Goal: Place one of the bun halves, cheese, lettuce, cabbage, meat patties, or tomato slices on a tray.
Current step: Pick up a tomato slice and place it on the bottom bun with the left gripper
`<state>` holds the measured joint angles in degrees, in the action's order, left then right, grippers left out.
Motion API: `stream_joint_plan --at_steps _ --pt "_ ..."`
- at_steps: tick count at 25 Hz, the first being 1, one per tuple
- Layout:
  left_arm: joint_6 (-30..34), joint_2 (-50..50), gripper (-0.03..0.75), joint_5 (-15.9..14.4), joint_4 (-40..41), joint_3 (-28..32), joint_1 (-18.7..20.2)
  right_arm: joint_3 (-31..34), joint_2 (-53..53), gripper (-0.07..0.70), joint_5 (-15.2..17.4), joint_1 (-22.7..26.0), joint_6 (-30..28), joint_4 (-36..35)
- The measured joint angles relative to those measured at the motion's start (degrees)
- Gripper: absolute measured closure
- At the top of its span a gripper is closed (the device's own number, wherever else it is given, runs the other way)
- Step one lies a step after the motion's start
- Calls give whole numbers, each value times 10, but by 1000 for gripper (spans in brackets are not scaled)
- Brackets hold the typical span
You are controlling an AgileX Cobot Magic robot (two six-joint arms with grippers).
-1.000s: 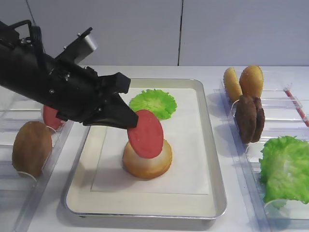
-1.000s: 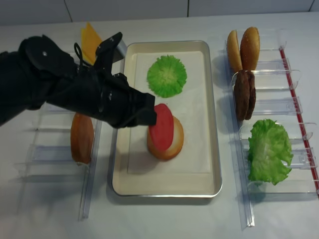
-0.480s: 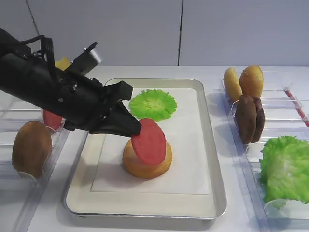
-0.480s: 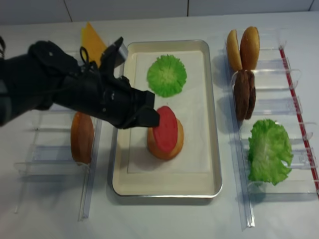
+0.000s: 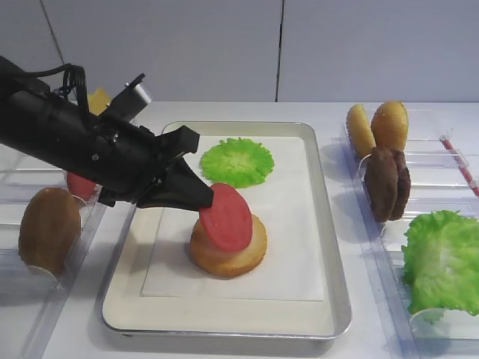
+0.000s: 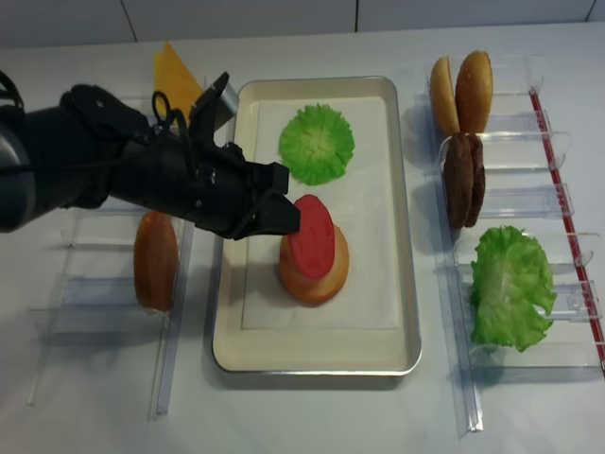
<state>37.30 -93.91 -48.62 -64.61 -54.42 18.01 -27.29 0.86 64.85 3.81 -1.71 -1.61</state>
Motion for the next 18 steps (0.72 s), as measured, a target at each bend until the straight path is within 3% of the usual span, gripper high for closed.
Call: stream_joint_plan --at_steps 18 --pt "7 -10 648 -35 -22 0 -2 0 0 104 0 0 -2 0"
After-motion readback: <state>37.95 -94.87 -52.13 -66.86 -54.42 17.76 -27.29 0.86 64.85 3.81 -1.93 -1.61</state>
